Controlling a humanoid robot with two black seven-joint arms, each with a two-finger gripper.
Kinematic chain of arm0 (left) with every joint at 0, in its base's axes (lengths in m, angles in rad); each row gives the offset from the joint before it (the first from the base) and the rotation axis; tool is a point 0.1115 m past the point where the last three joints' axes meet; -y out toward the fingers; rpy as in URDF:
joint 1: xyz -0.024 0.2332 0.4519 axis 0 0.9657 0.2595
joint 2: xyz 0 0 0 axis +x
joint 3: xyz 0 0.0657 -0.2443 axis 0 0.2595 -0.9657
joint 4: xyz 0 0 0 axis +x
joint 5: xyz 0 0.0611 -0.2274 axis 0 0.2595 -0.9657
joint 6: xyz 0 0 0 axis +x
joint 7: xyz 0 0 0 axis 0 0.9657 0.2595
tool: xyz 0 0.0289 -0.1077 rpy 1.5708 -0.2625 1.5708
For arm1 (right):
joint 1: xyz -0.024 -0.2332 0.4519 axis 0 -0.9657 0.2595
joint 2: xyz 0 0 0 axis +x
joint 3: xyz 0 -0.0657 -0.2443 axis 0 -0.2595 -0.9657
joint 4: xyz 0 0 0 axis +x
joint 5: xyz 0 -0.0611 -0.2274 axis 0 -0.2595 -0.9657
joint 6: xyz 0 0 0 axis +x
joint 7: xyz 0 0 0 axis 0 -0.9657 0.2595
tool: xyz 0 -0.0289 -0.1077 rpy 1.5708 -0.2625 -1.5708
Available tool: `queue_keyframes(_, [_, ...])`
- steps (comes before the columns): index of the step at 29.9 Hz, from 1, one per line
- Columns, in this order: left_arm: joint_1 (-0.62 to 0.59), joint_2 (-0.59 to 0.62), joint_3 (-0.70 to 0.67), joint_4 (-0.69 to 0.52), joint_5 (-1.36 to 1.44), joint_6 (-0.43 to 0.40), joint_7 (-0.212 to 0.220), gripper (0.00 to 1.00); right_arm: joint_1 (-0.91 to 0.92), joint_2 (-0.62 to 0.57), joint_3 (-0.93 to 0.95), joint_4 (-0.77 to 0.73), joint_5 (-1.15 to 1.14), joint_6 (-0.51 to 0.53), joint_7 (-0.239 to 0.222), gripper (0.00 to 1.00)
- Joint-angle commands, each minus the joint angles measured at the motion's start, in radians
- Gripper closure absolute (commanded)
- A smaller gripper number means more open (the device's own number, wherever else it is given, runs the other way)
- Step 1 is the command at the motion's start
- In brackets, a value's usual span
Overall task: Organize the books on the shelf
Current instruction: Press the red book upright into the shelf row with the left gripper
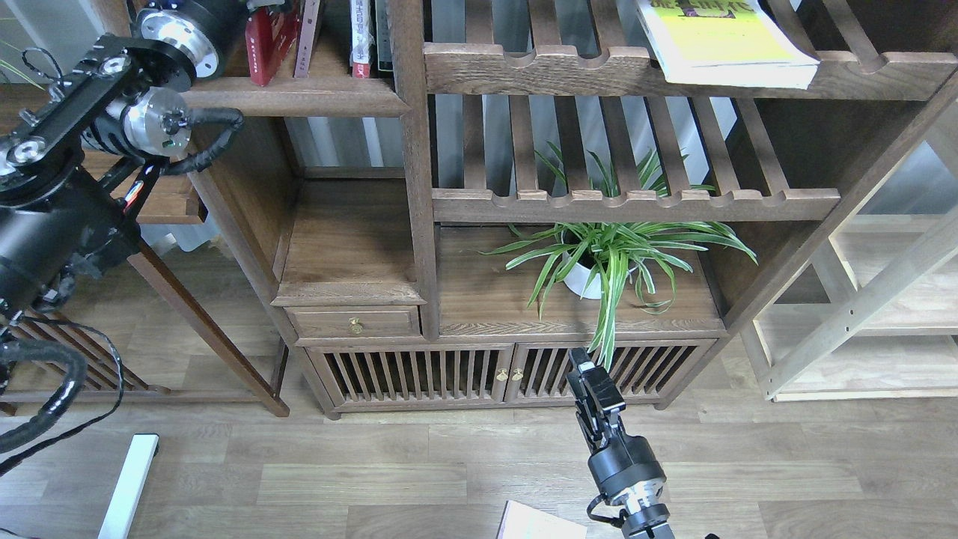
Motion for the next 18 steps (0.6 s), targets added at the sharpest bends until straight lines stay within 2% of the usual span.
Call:
queue_keyframes(1, [-0.029, -0.022, -0.004, 0.001, 0.0, 0.001, 0.002, 0.49, -0.002, 0.0, 0.0, 0.0, 0.0, 0.0, -0.001, 0.36])
queue_keyframes(8, [-0.106, -0.031, -0.01, 0.007, -0.002, 0.003, 0.011, 0.48, -0.007, 0.0, -0.014, 0.003, 0.001, 0.0, -0.001, 0.34])
queue_keyframes(18, [-0.118, -0.022, -0.041, -0.013, -0.005, 0.004, 0.006, 0.47, -0.011, 0.0, -0.015, 0.001, 0.001, 0.0, -0.001, 0.33])
